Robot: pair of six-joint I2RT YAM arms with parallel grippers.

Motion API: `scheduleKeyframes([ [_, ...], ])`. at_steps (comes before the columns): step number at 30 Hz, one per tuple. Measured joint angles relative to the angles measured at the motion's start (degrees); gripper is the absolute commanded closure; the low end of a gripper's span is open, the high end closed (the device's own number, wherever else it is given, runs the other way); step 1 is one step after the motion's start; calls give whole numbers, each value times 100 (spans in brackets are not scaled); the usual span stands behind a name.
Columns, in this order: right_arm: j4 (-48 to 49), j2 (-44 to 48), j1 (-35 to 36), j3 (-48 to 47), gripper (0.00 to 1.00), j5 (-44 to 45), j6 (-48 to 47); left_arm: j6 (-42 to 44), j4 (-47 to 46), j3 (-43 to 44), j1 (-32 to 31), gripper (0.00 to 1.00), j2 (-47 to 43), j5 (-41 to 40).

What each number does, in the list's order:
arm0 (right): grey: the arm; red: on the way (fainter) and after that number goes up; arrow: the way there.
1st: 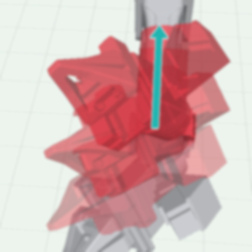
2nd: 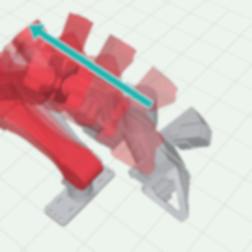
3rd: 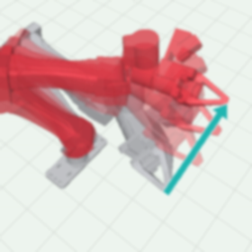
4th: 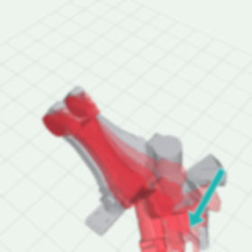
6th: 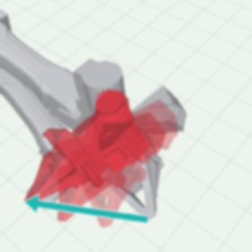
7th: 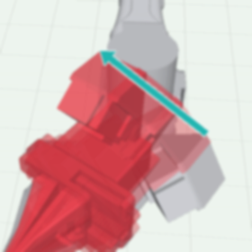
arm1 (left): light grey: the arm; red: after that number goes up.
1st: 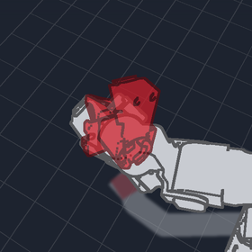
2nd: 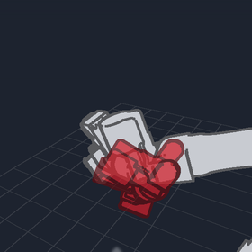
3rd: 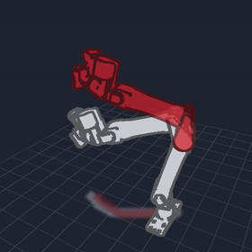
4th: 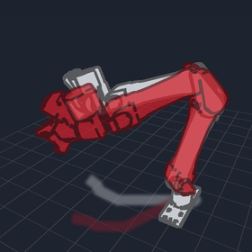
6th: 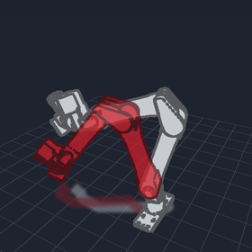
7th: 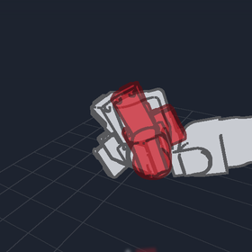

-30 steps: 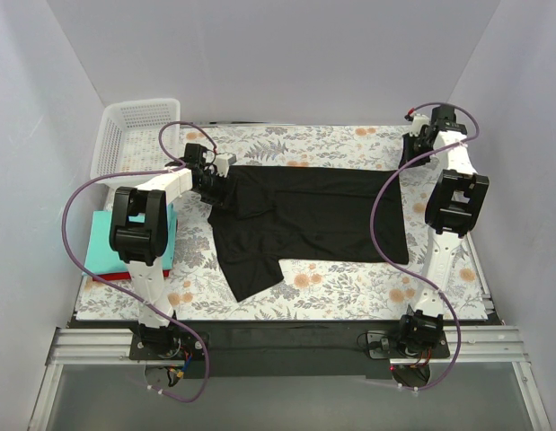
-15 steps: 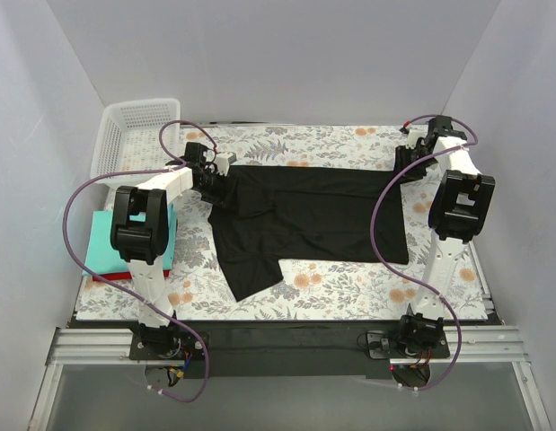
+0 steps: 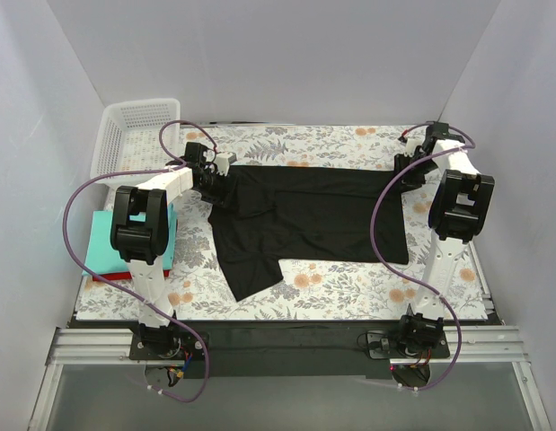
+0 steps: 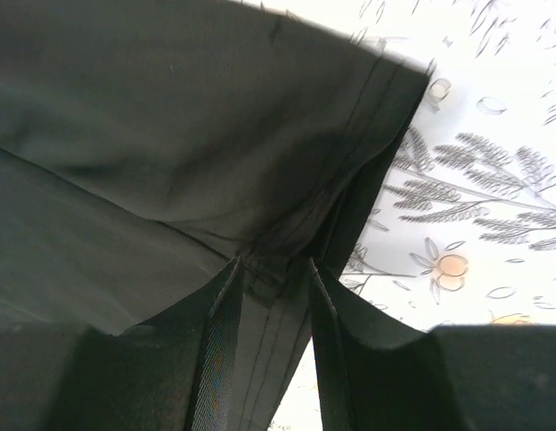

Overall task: Fold and stack the t-shirts
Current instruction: Fold the tshirt

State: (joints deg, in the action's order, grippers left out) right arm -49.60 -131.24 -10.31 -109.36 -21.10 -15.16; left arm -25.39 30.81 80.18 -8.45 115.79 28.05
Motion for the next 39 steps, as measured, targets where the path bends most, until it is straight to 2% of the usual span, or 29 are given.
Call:
scheduleKeyframes([
  [6,-72,-13,0,85,66,-42,0,-2,-2,-2,0,36,0,-4],
  [9,-101,-42,0,83,77,-52,-11,-2,-2,-2,0,36,0,-13],
  [10,-109,-55,0,81,85,-52,-9,-2,-4,-2,-2,36,0,-17],
  [13,-177,-151,0,-37,99,-46,-28,-15,-7,-2,-4,37,0,-31],
  [24,-291,-407,0,-1080,99,83,-164,-61,-28,-7,-11,38,4,-146],
  [29,-243,-387,0,-909,99,181,-341,-63,-31,-7,-26,38,7,-177],
  [30,-256,-378,0,-780,97,210,-396,-61,-31,-7,-26,38,7,-179],
  [34,-299,-378,0,-474,74,264,-496,-61,-31,-7,-26,38,7,-179],
  [38,-304,-345,0,-468,59,260,-577,-55,-24,-4,-26,38,2,-168],
  [39,-302,-326,4,-450,47,269,-592,-39,-7,-4,-26,38,-7,-129],
])
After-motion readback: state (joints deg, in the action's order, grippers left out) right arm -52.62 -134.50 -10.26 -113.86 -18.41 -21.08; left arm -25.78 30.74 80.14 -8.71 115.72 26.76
